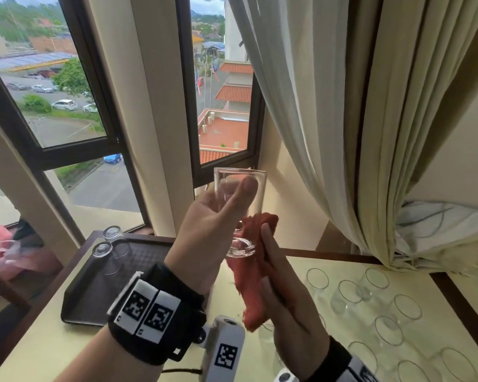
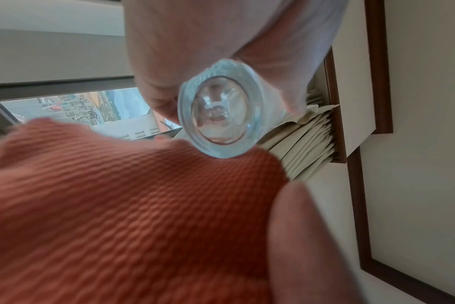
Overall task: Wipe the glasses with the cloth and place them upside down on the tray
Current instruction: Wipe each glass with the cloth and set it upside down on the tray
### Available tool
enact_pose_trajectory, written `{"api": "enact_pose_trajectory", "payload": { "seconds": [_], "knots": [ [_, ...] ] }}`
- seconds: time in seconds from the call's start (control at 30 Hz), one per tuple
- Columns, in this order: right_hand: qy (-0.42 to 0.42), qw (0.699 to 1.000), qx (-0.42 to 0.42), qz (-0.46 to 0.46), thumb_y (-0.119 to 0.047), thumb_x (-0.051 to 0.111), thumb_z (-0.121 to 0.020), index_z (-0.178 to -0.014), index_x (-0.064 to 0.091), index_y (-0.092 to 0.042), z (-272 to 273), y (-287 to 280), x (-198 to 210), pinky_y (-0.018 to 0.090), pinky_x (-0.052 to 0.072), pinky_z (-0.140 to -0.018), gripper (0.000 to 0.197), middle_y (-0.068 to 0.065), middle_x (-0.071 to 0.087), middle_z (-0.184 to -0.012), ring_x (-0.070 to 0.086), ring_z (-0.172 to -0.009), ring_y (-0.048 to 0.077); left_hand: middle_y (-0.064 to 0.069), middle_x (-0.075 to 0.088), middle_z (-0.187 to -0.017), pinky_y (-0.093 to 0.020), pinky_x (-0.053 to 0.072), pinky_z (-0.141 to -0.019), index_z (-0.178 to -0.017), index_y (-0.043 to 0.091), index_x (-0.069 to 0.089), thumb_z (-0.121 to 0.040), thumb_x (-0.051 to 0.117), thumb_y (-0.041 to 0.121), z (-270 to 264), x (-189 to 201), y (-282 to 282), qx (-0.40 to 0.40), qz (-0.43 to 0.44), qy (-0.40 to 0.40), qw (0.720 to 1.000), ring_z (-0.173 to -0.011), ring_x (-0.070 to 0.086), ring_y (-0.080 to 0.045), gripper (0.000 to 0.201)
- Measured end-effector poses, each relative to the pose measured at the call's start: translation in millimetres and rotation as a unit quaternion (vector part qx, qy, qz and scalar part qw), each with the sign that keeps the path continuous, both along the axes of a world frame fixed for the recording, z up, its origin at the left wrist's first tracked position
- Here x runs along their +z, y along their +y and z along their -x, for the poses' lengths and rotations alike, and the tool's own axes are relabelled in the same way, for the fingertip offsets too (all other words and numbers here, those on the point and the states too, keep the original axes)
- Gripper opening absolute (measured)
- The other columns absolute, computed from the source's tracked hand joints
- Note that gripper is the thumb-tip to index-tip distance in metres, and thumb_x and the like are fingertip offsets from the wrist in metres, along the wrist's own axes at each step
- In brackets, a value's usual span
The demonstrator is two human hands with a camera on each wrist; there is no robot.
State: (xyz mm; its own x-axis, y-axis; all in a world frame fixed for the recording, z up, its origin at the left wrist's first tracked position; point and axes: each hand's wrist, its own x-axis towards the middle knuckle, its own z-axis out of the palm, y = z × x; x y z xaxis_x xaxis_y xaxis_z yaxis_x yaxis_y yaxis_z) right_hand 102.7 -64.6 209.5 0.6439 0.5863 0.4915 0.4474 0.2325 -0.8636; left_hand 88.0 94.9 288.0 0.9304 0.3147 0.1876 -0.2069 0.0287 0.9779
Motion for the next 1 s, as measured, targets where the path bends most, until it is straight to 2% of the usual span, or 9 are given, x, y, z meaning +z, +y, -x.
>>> {"api": "enact_pose_trajectory", "payload": {
  "seconds": [0.1, 0.17, 0.23, 0.33, 0.43, 0.7, 0.8, 0.9, 1.0],
  "knots": [
    [0.165, 0.985, 0.0, -0.044, -0.039, 0.053, -0.107, -0.159, 0.042, -0.036, -2.6, 0.5, -11.3, 0.066, 0.037, -0.118, 0.054, -0.005, 0.05, -0.161, 0.046, -0.148, 0.035, 0.02, 0.071, -0.076, -0.011, 0.054, -0.067, -0.091, 0.043, 0.082, -0.062, 0.074, 0.072, 0.6, 2.8, -3.7, -0.019, 0.023, -0.046, 0.998, -0.07, 0.067, 0.006, 0.042],
    [0.29, 0.954, -0.034, -0.067, -0.062, 0.076, -0.087, -0.148, 0.06, -0.029, -6.2, 3.9, -6.4, 0.067, 0.044, -0.111, 0.071, 0.01, 0.064, -0.147, 0.054, -0.14, 0.042, 0.012, 0.077, -0.094, -0.02, 0.059, -0.077, -0.113, 0.028, 0.076, -0.062, 0.085, 0.069, -0.8, 0.2, -6.7, -0.014, 0.036, -0.075, 0.996, -0.088, 0.073, -0.001, 0.066],
    [0.421, 0.896, -0.049, -0.134, -0.061, 0.083, -0.077, -0.139, 0.066, -0.014, -9.3, 7.7, -0.5, 0.057, 0.053, -0.097, 0.08, 0.022, 0.068, -0.137, 0.062, -0.128, 0.047, -0.004, 0.074, -0.12, -0.037, 0.062, -0.092, -0.131, 0.018, 0.066, -0.06, 0.092, 0.07, -1.1, -5.6, -10.5, -0.001, 0.01, -0.088, 0.996, -0.114, 0.073, -0.016, 0.092],
    [0.491, 0.84, 0.028, -0.227, -0.043, 0.044, -0.107, -0.151, 0.05, -0.002, -13.9, 7.7, 14.2, 0.061, 0.035, -0.119, 0.06, 0.029, 0.054, -0.15, 0.051, -0.142, 0.044, -0.004, 0.071, -0.126, -0.051, 0.056, -0.108, -0.132, 0.02, 0.066, -0.065, 0.096, 0.06, 4.2, -11.2, -14.9, 0.028, -0.069, -0.09, 0.993, -0.126, 0.067, -0.026, 0.083],
    [0.524, 0.811, 0.044, -0.257, -0.046, 0.027, -0.112, -0.158, 0.039, -0.005, -19.0, 2.9, 17.1, 0.063, 0.029, -0.123, 0.063, 0.029, 0.046, -0.157, 0.044, -0.146, 0.047, 0.014, 0.072, -0.122, -0.04, 0.057, -0.104, -0.125, 0.03, 0.065, -0.068, 0.089, 0.058, 11.0, -11.5, -15.4, 0.08, -0.19, -0.086, 0.975, -0.124, 0.067, -0.015, 0.068],
    [0.375, 0.888, -0.059, -0.26, -0.037, 0.045, -0.104, -0.141, 0.064, -0.017, -19.2, -5.9, 36.7, 0.062, 0.049, -0.109, 0.045, 0.014, 0.071, -0.134, 0.067, -0.125, 0.04, 0.019, 0.071, -0.12, -0.02, 0.059, -0.08, -0.123, 0.038, 0.06, -0.069, 0.095, 0.044, 34.3, -9.9, -4.5, 0.082, -0.238, -0.091, 0.963, -0.109, 0.071, -0.013, 0.065],
    [0.255, 0.94, -0.108, -0.199, -0.046, 0.052, -0.097, -0.122, 0.076, -0.034, -17.8, -10.3, 44.1, 0.039, 0.062, -0.093, 0.037, -0.003, 0.077, -0.124, 0.07, -0.119, 0.032, 0.018, 0.068, -0.117, -0.019, 0.06, -0.075, -0.118, 0.039, 0.064, -0.066, 0.095, 0.045, 39.9, -15.1, -4.4, 0.086, -0.226, -0.079, 0.967, -0.102, 0.072, -0.013, 0.061],
    [0.149, 0.969, -0.091, -0.172, -0.032, 0.044, -0.106, -0.135, 0.066, -0.017, -21.6, -14.1, 46.7, 0.02, 0.06, -0.083, 0.04, -0.002, 0.072, -0.135, 0.067, -0.124, 0.018, 0.016, 0.072, -0.116, -0.024, 0.063, -0.075, -0.12, 0.042, 0.067, -0.067, 0.095, 0.054, 43.8, -21.4, -7.0, 0.086, -0.219, -0.085, 0.968, -0.102, 0.074, -0.014, 0.061],
    [0.13, 0.981, -0.081, -0.121, -0.027, 0.041, -0.11, -0.138, 0.064, -0.013, -27.2, -12.1, 55.5, 0.039, 0.062, -0.085, 0.039, 0.004, 0.073, -0.132, 0.07, -0.12, 0.027, 0.011, 0.075, -0.114, -0.03, 0.065, -0.076, -0.122, 0.038, 0.069, -0.067, 0.096, 0.051, 46.0, -26.0, -10.1, 0.096, -0.215, -0.117, 0.965, -0.1, 0.075, -0.02, 0.062]
  ]
}}
